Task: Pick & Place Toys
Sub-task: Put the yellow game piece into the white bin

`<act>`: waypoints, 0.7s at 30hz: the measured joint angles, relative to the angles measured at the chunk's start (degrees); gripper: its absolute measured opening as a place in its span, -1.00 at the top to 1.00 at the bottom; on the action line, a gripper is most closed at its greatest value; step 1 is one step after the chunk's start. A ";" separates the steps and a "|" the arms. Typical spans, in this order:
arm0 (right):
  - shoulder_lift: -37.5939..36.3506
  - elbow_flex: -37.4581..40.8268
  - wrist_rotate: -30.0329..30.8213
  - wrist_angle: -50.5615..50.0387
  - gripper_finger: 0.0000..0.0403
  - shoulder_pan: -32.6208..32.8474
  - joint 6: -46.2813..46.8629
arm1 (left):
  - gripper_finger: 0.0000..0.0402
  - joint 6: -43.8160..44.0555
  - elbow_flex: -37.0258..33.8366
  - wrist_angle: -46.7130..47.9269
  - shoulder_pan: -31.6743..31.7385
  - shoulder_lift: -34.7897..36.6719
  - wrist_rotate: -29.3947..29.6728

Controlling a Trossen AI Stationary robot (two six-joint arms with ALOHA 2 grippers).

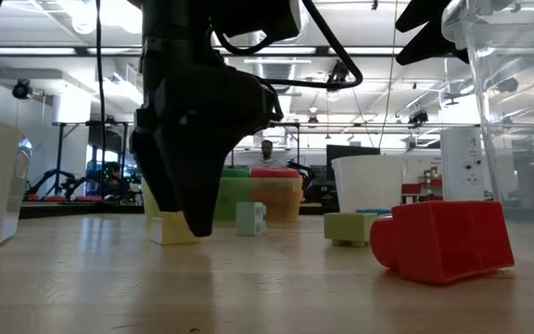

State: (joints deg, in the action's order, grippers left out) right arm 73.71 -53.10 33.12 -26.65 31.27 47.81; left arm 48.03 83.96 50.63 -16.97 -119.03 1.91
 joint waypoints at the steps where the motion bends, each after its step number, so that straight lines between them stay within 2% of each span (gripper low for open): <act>1: 0.00 0.00 0.00 0.00 -0.17 0.05 0.00 | -0.88 -0.43 0.00 -0.01 0.00 0.01 0.01; 12: 0.00 0.00 -0.02 0.01 -0.17 0.08 -0.22 | -0.88 -2.17 -0.25 0.26 -0.15 0.04 -0.17; 21: 0.00 0.00 -0.02 0.24 -0.17 0.08 -0.48 | -0.83 1.04 -4.08 -1.39 -0.15 0.38 -1.09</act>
State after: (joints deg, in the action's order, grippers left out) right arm 73.71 -53.10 33.10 -26.41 31.35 47.33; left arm 49.07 79.88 49.24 -17.12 -118.65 0.82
